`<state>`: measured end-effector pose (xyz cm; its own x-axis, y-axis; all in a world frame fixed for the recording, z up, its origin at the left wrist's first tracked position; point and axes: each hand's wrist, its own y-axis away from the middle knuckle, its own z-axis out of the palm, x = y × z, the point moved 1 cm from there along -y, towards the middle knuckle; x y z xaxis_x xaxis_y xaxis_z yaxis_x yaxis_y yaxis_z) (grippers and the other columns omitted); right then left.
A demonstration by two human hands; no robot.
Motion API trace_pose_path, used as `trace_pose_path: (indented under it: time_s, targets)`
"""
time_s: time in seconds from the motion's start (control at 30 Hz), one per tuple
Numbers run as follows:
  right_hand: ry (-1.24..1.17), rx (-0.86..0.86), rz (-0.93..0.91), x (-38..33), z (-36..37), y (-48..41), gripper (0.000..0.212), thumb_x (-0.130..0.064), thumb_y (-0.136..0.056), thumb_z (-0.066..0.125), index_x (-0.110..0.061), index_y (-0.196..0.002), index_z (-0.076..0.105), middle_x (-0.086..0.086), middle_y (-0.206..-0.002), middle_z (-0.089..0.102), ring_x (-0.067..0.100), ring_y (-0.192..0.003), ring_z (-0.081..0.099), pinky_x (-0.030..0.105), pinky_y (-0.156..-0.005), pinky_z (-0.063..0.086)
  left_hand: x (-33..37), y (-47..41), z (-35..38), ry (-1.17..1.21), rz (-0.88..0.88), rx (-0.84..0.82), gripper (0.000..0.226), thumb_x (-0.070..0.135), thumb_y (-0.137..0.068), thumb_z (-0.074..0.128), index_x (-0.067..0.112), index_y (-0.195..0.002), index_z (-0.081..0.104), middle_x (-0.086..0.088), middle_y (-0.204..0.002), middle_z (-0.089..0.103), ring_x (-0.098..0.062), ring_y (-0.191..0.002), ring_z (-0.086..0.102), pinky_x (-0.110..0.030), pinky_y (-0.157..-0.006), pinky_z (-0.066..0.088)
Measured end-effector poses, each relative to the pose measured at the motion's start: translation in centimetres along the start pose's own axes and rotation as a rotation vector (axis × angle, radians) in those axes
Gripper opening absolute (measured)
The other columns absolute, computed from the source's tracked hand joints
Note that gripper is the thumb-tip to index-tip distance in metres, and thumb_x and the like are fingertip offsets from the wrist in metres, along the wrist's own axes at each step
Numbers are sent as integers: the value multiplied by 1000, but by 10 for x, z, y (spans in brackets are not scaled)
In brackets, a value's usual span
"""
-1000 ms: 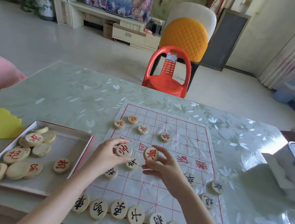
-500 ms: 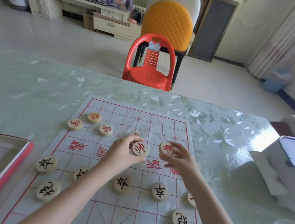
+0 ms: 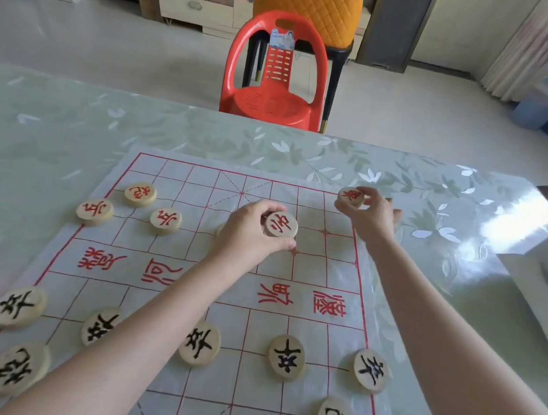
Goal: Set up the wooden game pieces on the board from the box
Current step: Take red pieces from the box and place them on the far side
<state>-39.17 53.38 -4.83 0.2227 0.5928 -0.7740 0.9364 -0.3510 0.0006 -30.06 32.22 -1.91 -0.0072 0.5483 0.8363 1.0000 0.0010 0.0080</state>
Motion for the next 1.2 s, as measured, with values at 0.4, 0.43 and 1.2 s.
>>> trace_pose_path:
  time_s: [0.4, 0.43, 1.2]
  targets:
    - [264, -27, 68, 1, 6, -27, 63, -51, -77, 66, -29, -132, 47, 13, -129, 36, 34, -124, 26, 38, -110, 25, -12, -14, -6, 30, 28, -21, 52, 24, -66, 81, 22, -114, 60, 7, -105, 62, -4, -92, 54, 7, -62, 32]
    - [273, -24, 65, -2, 6, -24, 66, -50, -78, 65, -27, -136, 43, 14, -131, 34, 34, -126, 24, 39, -111, 24, -14, -17, -7, 30, 28, -13, 53, 24, -66, 80, 22, -115, 60, 6, -107, 63, -5, -92, 54, 6, -63, 33]
    - [48, -31, -262, -57, 63, 78, 26, -19, -87, 55, -26, -111, 62, 0, -127, 40, 23, -121, 28, 25, -99, 17, -44, -143, -18, -229, -105, 336, 50, 45, -65, 77, 17, -103, 61, -2, -112, 63, -24, -116, 43, -32, -90, 36]
